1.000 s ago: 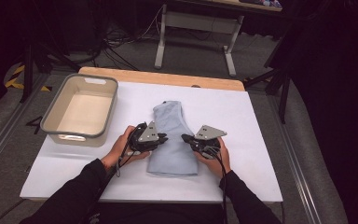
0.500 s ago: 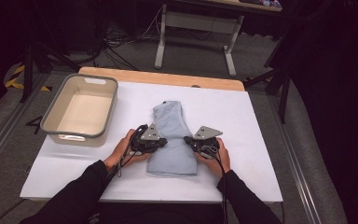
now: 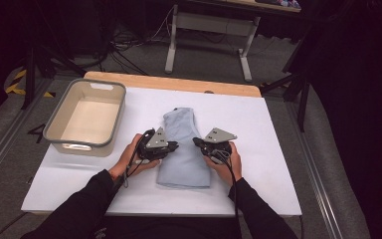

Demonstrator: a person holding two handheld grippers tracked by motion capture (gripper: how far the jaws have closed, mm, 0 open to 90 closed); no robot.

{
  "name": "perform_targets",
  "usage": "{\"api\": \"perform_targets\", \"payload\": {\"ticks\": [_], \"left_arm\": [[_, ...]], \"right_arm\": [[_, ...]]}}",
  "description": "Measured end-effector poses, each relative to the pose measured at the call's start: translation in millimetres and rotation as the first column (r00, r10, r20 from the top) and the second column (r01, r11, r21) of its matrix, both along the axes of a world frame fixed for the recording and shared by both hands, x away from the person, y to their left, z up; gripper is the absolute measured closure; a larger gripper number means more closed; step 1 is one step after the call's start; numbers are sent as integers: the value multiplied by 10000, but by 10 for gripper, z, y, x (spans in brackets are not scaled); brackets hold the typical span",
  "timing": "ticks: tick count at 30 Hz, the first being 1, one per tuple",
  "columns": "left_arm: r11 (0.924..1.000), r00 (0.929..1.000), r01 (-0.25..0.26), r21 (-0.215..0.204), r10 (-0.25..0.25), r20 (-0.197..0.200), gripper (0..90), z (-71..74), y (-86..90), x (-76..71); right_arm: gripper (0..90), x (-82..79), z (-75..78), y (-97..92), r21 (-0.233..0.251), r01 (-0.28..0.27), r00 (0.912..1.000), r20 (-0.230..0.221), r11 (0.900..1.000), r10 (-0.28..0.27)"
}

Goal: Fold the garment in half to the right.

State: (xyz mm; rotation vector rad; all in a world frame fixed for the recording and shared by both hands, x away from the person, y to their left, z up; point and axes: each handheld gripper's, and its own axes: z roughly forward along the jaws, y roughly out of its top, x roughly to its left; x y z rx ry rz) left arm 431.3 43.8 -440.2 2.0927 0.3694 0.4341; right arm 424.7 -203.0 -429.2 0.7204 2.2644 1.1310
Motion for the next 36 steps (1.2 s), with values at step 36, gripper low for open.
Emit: {"api": "perform_targets", "payload": {"ticks": [36], "left_arm": [[9943, 9945, -812, 691, 855, -609, 868, -206, -18, 57]], "right_arm": [[900, 215, -179, -217, -529, 1473, 9863, -667, 9877, -1506]]}}
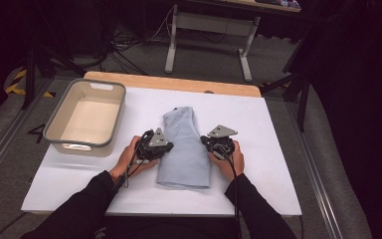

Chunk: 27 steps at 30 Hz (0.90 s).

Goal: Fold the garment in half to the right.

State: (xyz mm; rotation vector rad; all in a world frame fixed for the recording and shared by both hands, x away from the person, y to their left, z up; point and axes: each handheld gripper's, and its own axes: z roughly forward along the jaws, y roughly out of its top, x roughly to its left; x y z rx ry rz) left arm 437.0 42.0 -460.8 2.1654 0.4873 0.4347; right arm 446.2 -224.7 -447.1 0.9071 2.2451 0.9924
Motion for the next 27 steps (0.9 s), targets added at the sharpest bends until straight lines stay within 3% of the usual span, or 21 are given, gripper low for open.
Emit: {"api": "perform_targets", "payload": {"ticks": [3, 12, 19, 27], "left_arm": [[9997, 9998, -178, -193, 181, 111, 825, 37, 21, -11], [9988, 9968, -241, -433, 273, 748, 695, 176, 95, -72], [9970, 9902, 21, -770, 86, 1395, 596, 286, 160, -144], [9959, 9866, 202, -882, -56, 1632, 494, 348, 207, -195]], "right_arm": [[900, -6, 24, -44, 246, -7, 10000, 64, 9997, 5], [889, -135, 191, -59, 685, -647, 9932, 1014, 9955, 576], [810, -246, 301, -101, 925, -981, 9841, 1572, 9909, 828], [692, -320, 362, -135, 1034, -1034, 9793, 1848, 9893, 831]]}}
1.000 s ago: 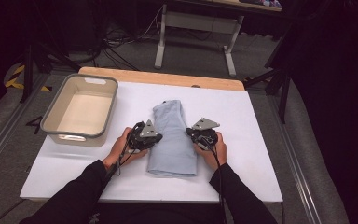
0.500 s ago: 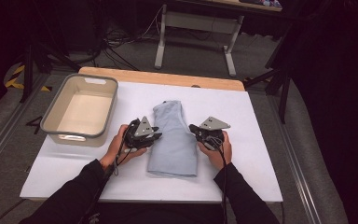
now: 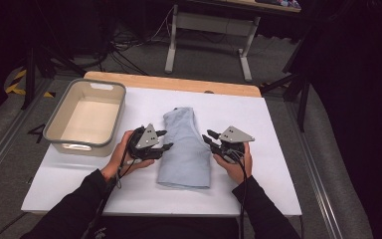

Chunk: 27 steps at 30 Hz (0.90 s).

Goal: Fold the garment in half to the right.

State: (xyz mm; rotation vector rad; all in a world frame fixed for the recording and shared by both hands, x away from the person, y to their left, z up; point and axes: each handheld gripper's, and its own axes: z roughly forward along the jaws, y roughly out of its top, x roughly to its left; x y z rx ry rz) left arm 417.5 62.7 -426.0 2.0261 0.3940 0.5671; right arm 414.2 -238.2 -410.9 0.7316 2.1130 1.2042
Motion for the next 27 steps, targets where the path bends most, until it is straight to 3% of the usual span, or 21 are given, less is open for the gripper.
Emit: {"api": "perform_targets", "payload": {"ticks": [3, 9, 10, 17, 18, 24, 27], "left_arm": [[9999, 10000, 10, -169, -9, 50, 457, 30, 37, -20], [9999, 9998, 13, -126, -10, 219, 358, 76, 100, -51], [9999, 9996, -16, -137, 20, 285, 348, 86, 120, -58], [9998, 9993, -20, -175, 27, 361, 263, 126, 210, -94], [9998, 9991, -60, -191, 68, 424, 247, 126, 223, -108], [10000, 9983, -59, 66, 55, 585, 181, 128, 243, -177], [10000, 9989, 72, 65, -75, 472, 157, 110, 254, -214]], "right_arm": [[622, -22, 10, 0, 48, -113, 9999, 64, 9999, 113], [479, -61, 16, 5, 157, -158, 9993, 329, 9998, 152], [424, -77, 19, 8, 163, -177, 9989, 435, 9997, 170], [315, -132, 27, 12, 261, -252, 9972, 716, 9993, 232], [267, -159, 26, 18, 207, -234, 9965, 805, 9995, 217], [191, -206, 18, 3, 209, -273, 9956, 907, 9994, 253], [168, -254, 22, -39, 432, -113, 9937, 1119, 9990, 64]]}}
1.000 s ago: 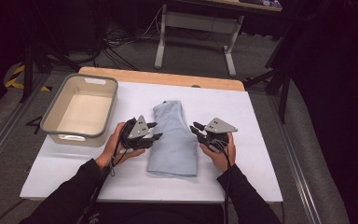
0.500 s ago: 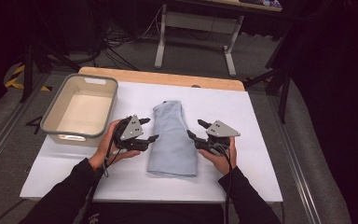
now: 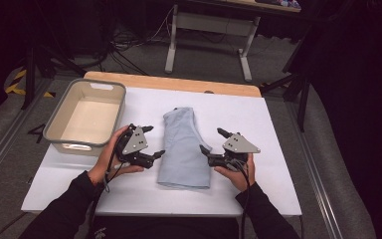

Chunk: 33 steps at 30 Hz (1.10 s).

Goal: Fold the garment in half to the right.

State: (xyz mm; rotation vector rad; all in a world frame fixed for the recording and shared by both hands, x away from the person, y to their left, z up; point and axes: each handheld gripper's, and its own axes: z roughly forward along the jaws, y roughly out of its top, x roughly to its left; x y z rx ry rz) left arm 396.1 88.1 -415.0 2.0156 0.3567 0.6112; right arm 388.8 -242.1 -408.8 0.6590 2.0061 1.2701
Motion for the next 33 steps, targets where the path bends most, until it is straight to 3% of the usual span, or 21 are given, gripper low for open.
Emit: {"api": "perform_targets", "payload": {"ticks": [5, 14, 30, 33], "left_arm": [[9999, 9997, 164, -37, -165, -159, 102, -34, 21, -47], [10000, 10000, -75, 59, 75, -26, 84, -121, 91, -121], [9997, 9989, -204, -141, 198, -431, 78, -231, 255, -281], [9996, 9990, -275, -73, 272, -365, 73, -238, 278, -307]], "right_arm": [[148, -57, -15, -53, -21, -43, 10000, -6, 10000, 43], [138, -137, -65, -141, -236, 20, 10000, -30, 9997, -21], [148, -225, -145, -235, -477, 40, 9997, -224, 9989, -51], [147, -230, -151, -250, -479, 29, 9997, -235, 9988, -40]]}}
